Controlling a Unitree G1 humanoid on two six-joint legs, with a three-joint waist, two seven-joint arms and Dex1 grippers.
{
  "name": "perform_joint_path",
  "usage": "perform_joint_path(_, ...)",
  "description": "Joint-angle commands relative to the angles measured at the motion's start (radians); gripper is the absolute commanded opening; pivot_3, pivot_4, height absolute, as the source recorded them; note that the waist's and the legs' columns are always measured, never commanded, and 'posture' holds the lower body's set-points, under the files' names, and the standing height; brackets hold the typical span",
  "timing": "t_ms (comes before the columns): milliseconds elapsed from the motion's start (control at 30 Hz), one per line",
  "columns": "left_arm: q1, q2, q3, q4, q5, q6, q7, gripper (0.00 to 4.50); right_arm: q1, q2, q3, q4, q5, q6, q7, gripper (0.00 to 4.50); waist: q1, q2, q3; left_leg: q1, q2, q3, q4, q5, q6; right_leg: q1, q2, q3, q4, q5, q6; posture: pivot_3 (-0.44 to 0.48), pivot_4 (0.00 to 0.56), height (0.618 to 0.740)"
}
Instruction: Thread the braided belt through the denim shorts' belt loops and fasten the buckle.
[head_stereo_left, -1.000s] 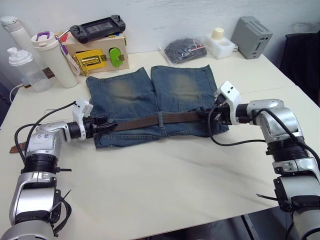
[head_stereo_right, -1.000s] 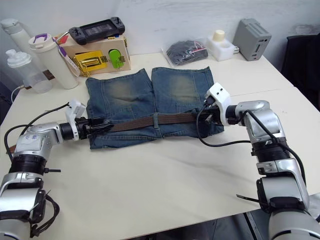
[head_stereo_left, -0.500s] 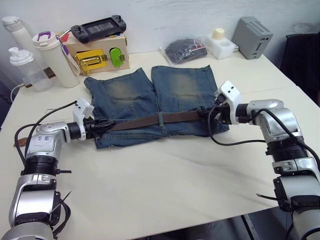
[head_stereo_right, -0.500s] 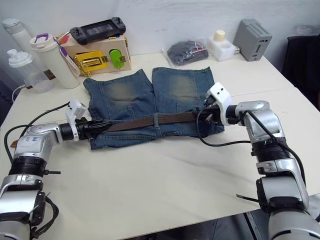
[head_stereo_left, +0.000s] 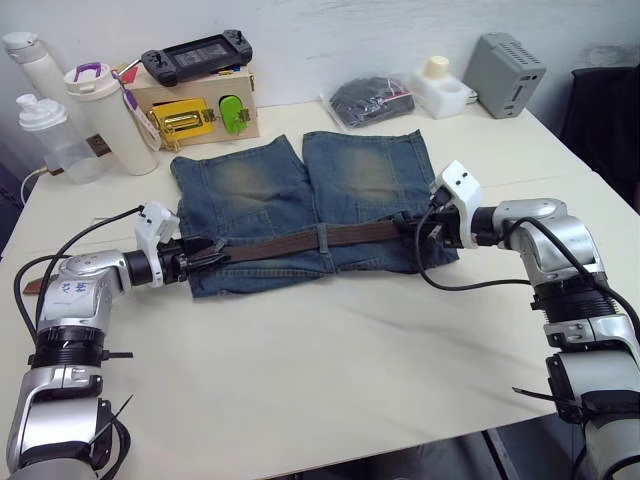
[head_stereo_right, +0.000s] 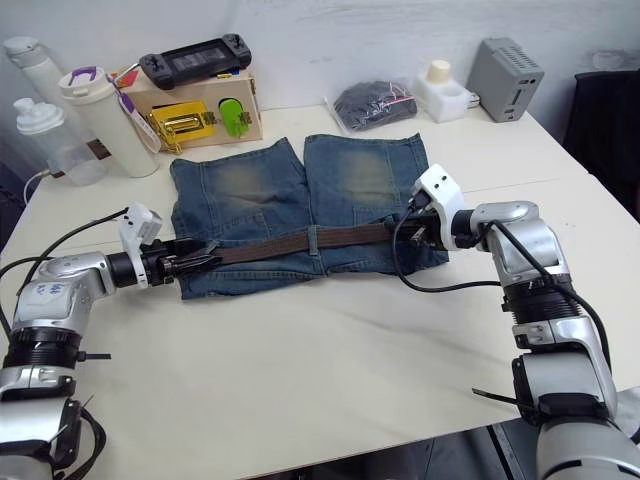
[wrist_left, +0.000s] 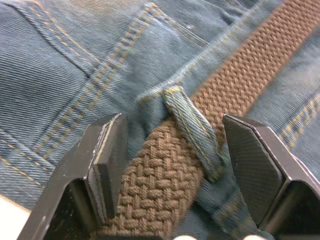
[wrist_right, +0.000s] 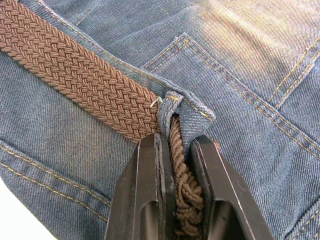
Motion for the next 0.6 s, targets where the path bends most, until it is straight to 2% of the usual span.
perform_joint_path(33,0.012,0.012,0.031,-0.054,-0.036,0.013,-0.018,2.54,-0.010,0.004,-0.003,-0.015,0.003,-0.011,0.000,0.16,0.000,0.000,0.000,0.000,0.000,0.000,0.000,0.000,0.000,0.000,0.000,0.000,0.000,0.000,0.000,0.000,0.150,0.645)
perform_joint_path(167,0.014,0.009,0.042,-0.077,-0.055,0.041,-0.021,0.73,-0.006,0.004,-0.001,-0.017,0.002,-0.010,0.001,0.16,0.000,0.000,0.000,0.000,0.000,0.000,0.000,0.000,0.000,0.000,0.000,0.000,0.000,0.000,0.000,0.000,0.150,0.645)
perform_joint_path(233,0.014,0.008,0.036,-0.078,-0.051,0.043,-0.021,0.13,-0.006,0.004,-0.001,-0.017,0.002,-0.010,0.001,0.16,0.000,0.000,0.000,0.000,0.000,0.000,0.000,0.000,0.000,0.000,0.000,0.000,0.000,0.000,0.000,0.000,0.150,0.645)
perform_joint_path(467,0.010,0.000,0.023,-0.086,-0.051,0.051,-0.033,0.13,0.005,0.002,-0.002,-0.028,0.002,-0.006,-0.004,0.16,0.000,0.000,0.000,0.000,0.000,0.000,0.000,0.000,0.000,0.000,0.000,0.000,0.000,0.000,0.000,0.000,0.150,0.645)
perform_joint_path(600,-0.007,-0.001,0.028,-0.045,-0.021,0.022,0.001,0.13,0.007,0.001,-0.004,-0.034,0.004,-0.002,-0.008,0.16,0.001,0.000,0.000,0.000,0.000,0.000,0.000,0.000,0.000,0.000,0.000,0.000,0.000,0.000,0.000,0.000,0.150,0.645)
